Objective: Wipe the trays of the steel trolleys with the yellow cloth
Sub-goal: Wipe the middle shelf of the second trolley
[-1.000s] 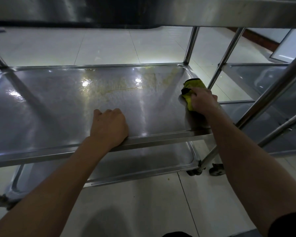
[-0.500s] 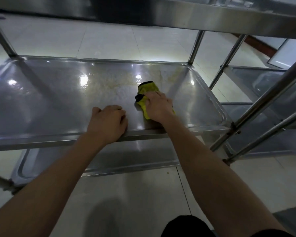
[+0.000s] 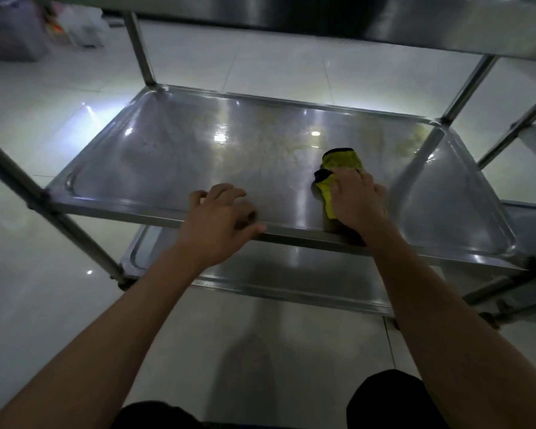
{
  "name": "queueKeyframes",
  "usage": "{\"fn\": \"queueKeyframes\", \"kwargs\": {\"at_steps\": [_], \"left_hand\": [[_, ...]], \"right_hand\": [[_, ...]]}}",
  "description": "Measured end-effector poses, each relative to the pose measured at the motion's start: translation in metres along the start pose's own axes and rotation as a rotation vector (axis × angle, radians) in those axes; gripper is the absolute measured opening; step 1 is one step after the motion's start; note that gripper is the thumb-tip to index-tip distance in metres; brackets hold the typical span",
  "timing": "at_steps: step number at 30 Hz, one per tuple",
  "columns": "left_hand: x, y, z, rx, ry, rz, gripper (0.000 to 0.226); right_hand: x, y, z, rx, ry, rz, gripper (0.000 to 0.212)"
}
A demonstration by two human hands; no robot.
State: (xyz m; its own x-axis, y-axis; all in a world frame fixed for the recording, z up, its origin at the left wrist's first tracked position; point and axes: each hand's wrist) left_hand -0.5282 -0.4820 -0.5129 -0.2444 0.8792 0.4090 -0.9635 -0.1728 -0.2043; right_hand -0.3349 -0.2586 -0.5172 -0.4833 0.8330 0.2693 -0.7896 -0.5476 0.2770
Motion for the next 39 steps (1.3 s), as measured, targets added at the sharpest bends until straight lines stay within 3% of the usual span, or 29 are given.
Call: {"fn": "queueKeyframes", "kwargs": {"at_steps": [8,16,26,33,39], "left_hand": [[0.007,-0.016,0.005,-0.038,-0.040,-0.193,0.014],[0.018,-0.033,-0.017,-0.129,-0.068,-0.099,0.015],[0.020,-0.049,-0.024,-0.072,-0.083,-0.029,0.019],[-0.022,0.021,0.019,0.026,-0.074,0.042,0.030],[-0.051,0.086,0.049,0.182,-0.085,0.143,0.022]], "right_hand": [[0.004,-0.009,0.007,0.016,0.049,0.018,0.045],[0.008,-0.015,0.021,0.042,0.006,0.016,0.044],[-0.051,0.015,0.015,0.057,-0.086,0.008,0.039],[-0.052,0.018,0.010,0.063,-0.173,0.017,0.036],[-0.053,0.019,0.010,0.095,-0.193,-0.058,0.037]]}}
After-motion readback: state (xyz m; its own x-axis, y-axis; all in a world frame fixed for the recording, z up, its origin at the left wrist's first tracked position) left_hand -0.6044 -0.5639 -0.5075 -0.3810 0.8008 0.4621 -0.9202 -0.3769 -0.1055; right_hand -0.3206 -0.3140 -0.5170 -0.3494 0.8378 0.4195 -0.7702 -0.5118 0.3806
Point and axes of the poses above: each hand's wrist, its own x-axis towards the middle knuckle, its own z-axis out of the back of the hand, y = z × x, and after that the axes turned 7 degrees about -y, right-handed
